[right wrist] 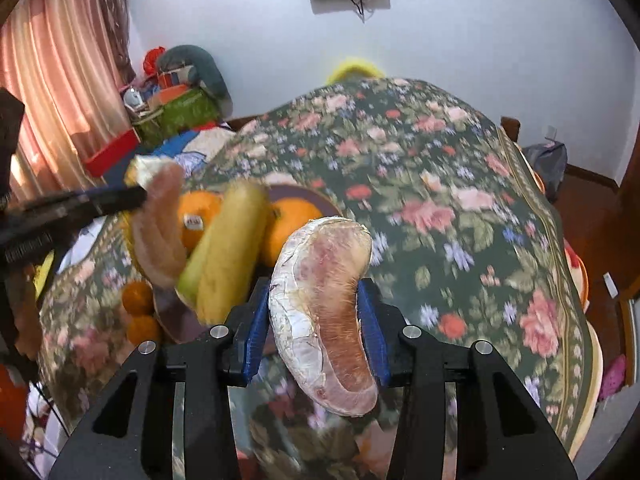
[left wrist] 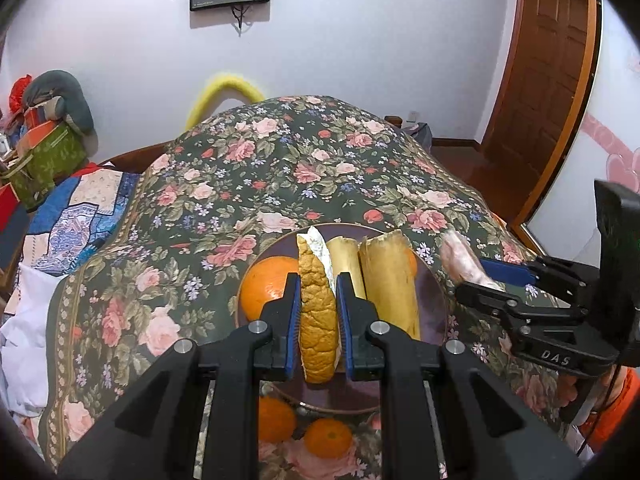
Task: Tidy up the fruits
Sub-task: 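Carry both pomelo wedges onto the plate beside the yellow vegetables and release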
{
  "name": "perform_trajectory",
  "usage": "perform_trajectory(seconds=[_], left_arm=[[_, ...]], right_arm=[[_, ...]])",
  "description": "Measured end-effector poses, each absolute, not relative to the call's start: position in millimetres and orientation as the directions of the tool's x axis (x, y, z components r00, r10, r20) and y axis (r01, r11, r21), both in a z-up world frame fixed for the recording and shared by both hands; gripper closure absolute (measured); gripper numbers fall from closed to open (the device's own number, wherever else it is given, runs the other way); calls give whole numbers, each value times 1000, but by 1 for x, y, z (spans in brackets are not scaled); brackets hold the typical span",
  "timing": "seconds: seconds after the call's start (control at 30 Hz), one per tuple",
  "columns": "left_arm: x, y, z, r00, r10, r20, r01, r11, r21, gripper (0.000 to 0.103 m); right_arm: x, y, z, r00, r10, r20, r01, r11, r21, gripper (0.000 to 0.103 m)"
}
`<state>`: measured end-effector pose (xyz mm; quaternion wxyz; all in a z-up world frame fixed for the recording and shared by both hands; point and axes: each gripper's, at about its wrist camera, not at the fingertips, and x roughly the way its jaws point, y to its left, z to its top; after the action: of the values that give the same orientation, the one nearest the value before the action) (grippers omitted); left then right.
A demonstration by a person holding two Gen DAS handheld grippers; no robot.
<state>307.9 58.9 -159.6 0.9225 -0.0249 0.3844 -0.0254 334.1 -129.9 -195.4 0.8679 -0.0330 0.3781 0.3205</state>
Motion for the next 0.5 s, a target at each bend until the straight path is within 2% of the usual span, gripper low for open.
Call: perform_trajectory(seconds=[0.37, 0.5], left_arm=[[326, 59, -167, 700, -104, -706, 30, 993, -117, 87], [326, 57, -173, 691, -93, -717, 31, 995, -99, 87]], right_arm=[[349, -103, -209, 490, 532, -690, -579, 791, 199, 63], [350, -102, -218, 461, 531, -711, -584, 785, 207, 62]])
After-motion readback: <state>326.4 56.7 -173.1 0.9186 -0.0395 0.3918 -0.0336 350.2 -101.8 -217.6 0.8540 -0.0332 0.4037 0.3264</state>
